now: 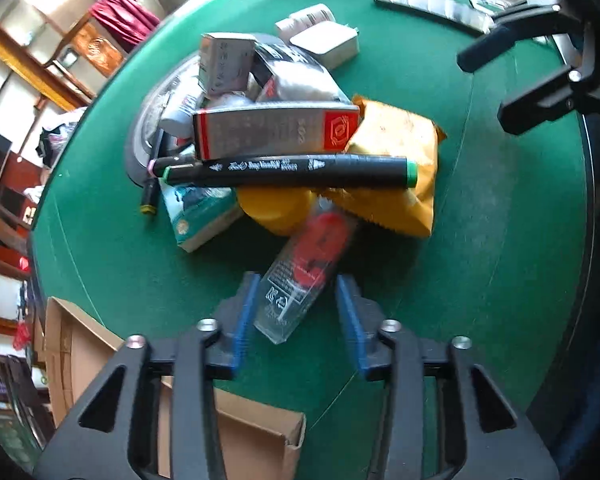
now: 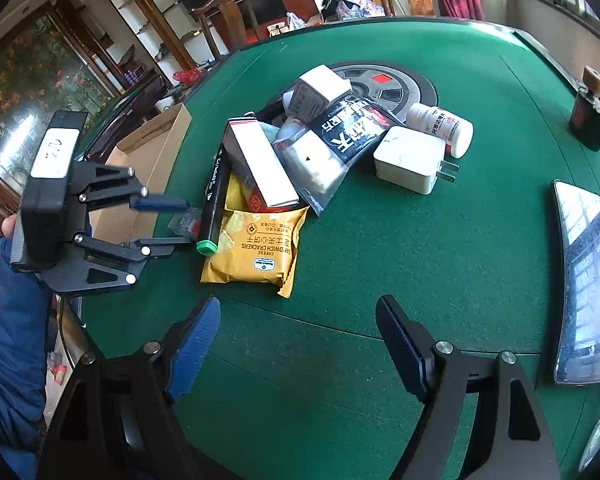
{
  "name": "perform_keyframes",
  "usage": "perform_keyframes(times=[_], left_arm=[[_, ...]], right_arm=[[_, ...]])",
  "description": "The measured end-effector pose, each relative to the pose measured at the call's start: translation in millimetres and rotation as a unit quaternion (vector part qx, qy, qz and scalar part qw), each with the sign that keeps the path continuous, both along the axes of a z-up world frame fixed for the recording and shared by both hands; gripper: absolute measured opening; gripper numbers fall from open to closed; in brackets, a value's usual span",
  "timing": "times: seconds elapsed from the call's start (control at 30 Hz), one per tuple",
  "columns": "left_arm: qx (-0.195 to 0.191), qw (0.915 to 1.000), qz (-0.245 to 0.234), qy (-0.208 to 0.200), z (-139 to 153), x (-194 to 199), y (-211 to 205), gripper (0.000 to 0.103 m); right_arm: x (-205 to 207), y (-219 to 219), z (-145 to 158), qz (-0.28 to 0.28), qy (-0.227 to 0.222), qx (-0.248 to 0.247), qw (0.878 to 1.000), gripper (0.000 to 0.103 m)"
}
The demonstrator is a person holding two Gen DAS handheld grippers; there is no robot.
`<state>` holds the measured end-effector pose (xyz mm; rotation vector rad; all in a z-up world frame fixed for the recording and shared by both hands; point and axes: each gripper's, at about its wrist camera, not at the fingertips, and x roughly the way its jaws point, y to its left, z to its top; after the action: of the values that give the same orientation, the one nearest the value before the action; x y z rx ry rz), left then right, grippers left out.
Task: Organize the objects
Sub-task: 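Grasp the clear pack with red item with the left tool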
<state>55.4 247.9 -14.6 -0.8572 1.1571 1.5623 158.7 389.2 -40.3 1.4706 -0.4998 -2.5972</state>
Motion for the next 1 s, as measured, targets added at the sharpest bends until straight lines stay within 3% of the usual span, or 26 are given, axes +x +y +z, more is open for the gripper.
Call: perform_keyframes(times=[0.07,0.13,0.27,0.33,0.4,0.53,0.63,0.8,0.9,1.0], left_arm=[[-0.004,1.0,-0.002,0.003,1.2,-1.6,1.4,0.044],[-0.012,0.9999,-0.008,-0.004,-1.1,-2.9,6.9,0.057],[-0.021,0.9994,-0.012,-0.024,-6.9,-8.2,18.1,0.06],[-0.021,0.9992,-0.001,-0.034,-6.0,-10.2,18.2,0.056],[-0.018,0.9987,0.02,-0.042,-4.5,-5.0,13.3,0.037],[0.006,0.9952,0.097,-0.009,-4.4,23.2,-8.0,0.03],[0.045,0.9831,0.177,0.0,-4.1,46.5,-32.3,0.028],[0.1,0.9533,0.285,-0.008,-2.7,56.6,-61.0,0.029],[0.111,0.9446,0.307,-0.029,-3.1,52.4,-67.6,0.029],[0.115,0.9419,0.312,-0.045,-5.6,49.7,-67.0,0.029]], right_arm=[[-0.5,0.1,-1.8,0.001,-0.001,-0.001,1.0,0.081],[-1.5,0.3,-4.0,0.002,-0.005,-0.003,1.0,0.081],[-3.7,1.6,-7.1,-0.001,-0.011,-0.004,1.0,0.081],[-3.4,3.0,-7.3,-0.003,-0.013,-0.002,1.0,0.081],[-3.3,4.8,-6.6,-0.004,-0.013,-0.007,1.0,0.081],[-4.5,1.3,-1.8,-0.004,-0.004,-0.006,1.0,0.081],[-11.0,-8.2,1.2,-0.001,0.001,-0.002,1.0,0.081],[-29.8,-23.5,-0.7,-0.008,0.008,0.031,0.999,0.081],[-37.9,-29.9,-2.5,-0.01,0.008,0.044,0.999,0.081],[-44.1,-39.1,-4.8,-0.007,0.006,0.048,0.999,0.081]])
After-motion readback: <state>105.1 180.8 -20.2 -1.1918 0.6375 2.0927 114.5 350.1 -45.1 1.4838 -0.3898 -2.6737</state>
